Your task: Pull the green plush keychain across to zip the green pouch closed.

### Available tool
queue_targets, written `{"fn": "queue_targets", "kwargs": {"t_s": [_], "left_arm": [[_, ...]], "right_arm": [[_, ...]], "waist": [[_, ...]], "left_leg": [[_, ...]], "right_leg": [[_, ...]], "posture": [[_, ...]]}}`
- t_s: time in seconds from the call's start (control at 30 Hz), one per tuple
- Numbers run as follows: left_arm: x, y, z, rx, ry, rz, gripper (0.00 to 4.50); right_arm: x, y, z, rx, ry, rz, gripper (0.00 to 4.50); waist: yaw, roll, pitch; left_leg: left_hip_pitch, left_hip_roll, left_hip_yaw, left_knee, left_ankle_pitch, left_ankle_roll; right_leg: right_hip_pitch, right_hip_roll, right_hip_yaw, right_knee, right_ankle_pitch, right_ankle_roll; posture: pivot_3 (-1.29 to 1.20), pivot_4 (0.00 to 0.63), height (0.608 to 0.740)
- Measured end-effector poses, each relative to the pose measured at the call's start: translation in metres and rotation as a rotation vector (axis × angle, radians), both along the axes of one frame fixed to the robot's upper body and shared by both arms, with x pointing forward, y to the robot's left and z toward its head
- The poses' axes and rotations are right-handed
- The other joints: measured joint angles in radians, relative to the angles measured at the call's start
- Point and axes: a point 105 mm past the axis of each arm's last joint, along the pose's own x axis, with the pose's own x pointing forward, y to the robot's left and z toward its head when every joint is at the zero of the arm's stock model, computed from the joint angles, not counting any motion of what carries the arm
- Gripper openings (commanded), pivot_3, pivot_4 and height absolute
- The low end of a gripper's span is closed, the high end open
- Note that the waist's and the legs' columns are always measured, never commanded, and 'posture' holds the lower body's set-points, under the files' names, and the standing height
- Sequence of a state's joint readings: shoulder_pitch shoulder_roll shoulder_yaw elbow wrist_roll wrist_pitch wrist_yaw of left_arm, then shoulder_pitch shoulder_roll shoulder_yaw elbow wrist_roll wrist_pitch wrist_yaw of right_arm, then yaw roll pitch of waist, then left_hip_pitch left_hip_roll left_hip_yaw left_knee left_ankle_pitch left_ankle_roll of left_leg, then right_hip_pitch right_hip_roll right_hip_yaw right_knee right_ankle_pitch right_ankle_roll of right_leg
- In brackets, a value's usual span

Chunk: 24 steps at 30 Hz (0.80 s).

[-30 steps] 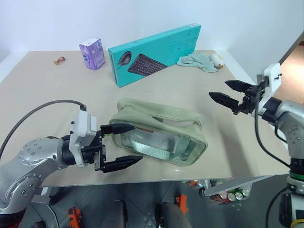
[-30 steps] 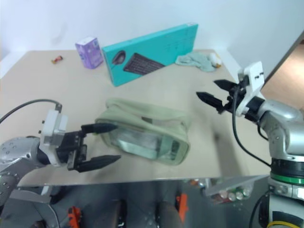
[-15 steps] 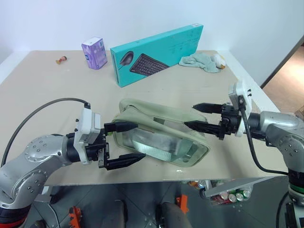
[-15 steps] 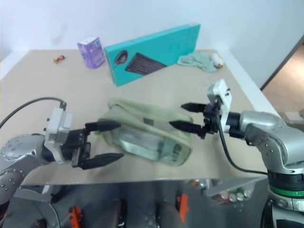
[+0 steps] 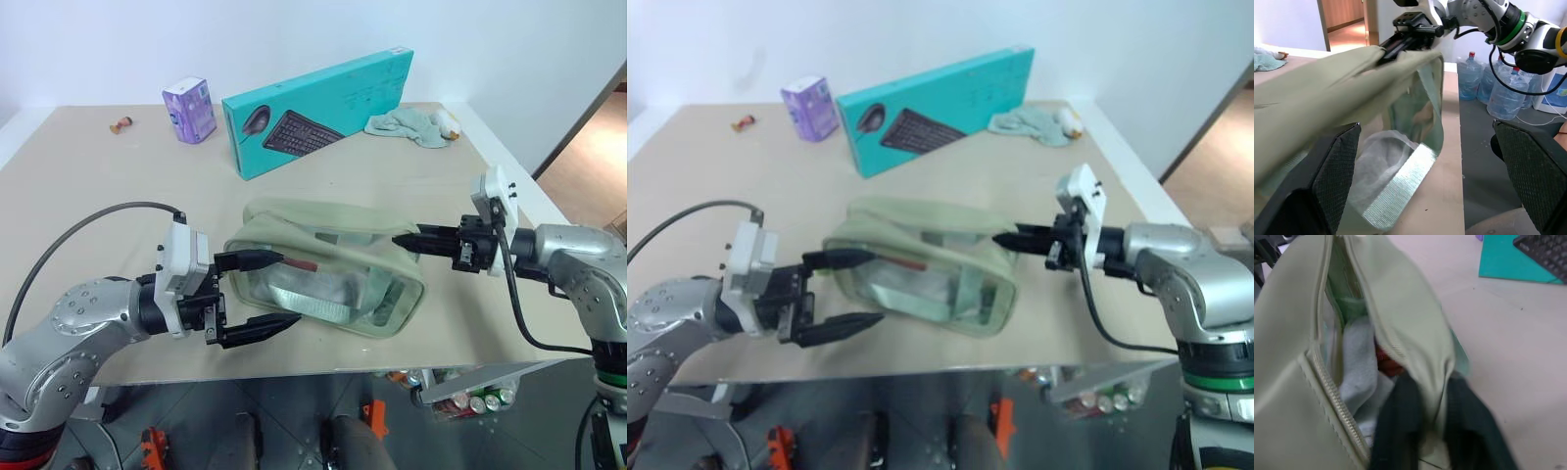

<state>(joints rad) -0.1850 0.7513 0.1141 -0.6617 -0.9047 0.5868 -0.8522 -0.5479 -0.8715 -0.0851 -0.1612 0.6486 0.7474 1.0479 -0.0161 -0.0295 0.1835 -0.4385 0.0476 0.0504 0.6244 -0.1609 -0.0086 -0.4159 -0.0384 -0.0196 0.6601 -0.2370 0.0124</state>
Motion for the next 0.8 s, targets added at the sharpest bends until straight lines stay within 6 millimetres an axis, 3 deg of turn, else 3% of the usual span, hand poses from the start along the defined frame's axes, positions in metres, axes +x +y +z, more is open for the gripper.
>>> {"fn": "queue_targets", "kwargs": {"t_s": [0.33,0.5,0.53,0.8], "left_arm": [[0.000,-0.002,-0.001,-0.013,0.004,0.010,4.50],[-0.001,-0.002,-0.003,-0.014,0.009,0.030,4.50],[-0.001,-0.001,-0.004,-0.016,0.011,0.039,4.50],[-0.003,-0.002,-0.003,-0.016,0.006,0.046,4.50]], "right_arm": [[0.042,0.033,0.018,-0.032,-0.146,0.122,0.01],[0.055,0.027,0.011,-0.074,-0.155,0.132,0.01],[0.057,0.025,0.009,-0.079,-0.146,0.138,0.86],[0.068,0.015,0.022,-0.104,-0.193,0.108,3.59]], "waist": [[-0.003,0.000,0.000],[-0.001,0.000,0.000],[-0.001,0.000,0.000],[-0.002,0.000,0.000]], "left_leg": [[-0.001,0.001,0.002,0.000,0.000,0.000],[-0.002,0.001,0.003,-0.001,0.000,0.000],[-0.002,0.001,0.003,-0.001,0.000,0.000],[-0.001,0.003,0.004,0.000,0.000,0.000]], "right_leg": [[-0.004,0.005,0.010,0.000,0.003,0.001],[-0.004,0.005,0.011,0.000,0.004,0.004],[-0.004,0.005,0.011,0.000,0.004,0.004],[-0.005,0.007,0.013,0.000,0.005,0.002]], "posture": [[0.00,0.150,0.740],[0.00,0.150,0.740],[0.00,0.150,0.740],[0.00,0.150,0.740]]}}
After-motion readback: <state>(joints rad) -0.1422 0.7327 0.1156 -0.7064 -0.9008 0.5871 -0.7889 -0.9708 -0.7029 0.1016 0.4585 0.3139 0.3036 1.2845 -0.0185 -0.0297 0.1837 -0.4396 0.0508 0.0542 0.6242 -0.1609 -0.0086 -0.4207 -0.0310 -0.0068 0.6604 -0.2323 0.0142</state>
